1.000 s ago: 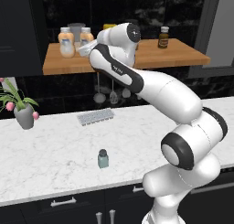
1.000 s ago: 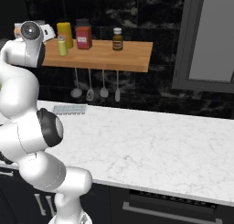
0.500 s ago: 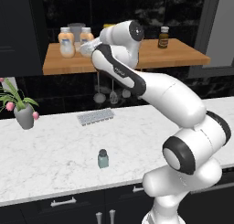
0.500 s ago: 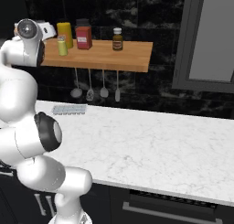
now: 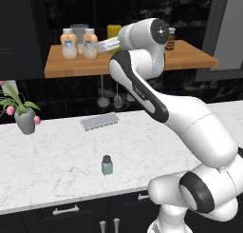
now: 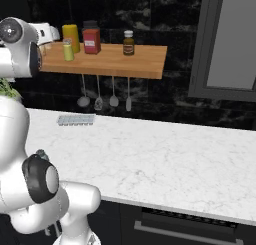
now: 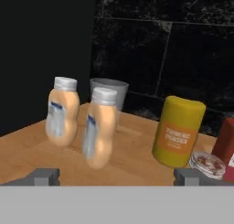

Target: Put the shaker and condiment bottle from the counter next to their counterparts in the cabinet.

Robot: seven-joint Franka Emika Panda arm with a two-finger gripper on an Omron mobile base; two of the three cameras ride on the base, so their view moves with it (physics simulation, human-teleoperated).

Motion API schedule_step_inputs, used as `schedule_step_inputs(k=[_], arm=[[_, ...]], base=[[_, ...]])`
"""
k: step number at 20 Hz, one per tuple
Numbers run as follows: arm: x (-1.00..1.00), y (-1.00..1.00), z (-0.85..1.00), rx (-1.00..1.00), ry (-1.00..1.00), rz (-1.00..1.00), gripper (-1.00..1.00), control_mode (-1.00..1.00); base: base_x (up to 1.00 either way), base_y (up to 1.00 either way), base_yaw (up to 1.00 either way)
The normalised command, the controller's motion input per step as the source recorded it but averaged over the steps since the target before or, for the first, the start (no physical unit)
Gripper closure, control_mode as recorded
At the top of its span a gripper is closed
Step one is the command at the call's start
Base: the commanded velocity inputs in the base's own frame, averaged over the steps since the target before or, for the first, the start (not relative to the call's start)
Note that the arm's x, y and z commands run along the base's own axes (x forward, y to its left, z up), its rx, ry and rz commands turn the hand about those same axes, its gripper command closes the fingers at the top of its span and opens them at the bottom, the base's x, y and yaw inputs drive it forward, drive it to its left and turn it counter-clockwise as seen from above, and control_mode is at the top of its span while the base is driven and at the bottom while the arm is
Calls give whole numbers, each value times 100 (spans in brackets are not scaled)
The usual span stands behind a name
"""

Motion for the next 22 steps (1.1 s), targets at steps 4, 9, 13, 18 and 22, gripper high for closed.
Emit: schedule_step_inputs(k=[4, 9, 13, 18, 22], arm=[[-100, -55, -36, 4, 0, -9, -100, -100], [-95, -62, -60, 5, 0, -6, -100, -100], [-81, -67, -64, 4, 0, -3, -100, -100], [-9, -75, -75, 0, 0, 1, -100, -100], [0, -54, -83, 0, 0, 2, -100, -100]], base=[[0, 0, 0], [0, 0, 0], [0, 0, 0], [0, 0, 0], [0, 0, 0]])
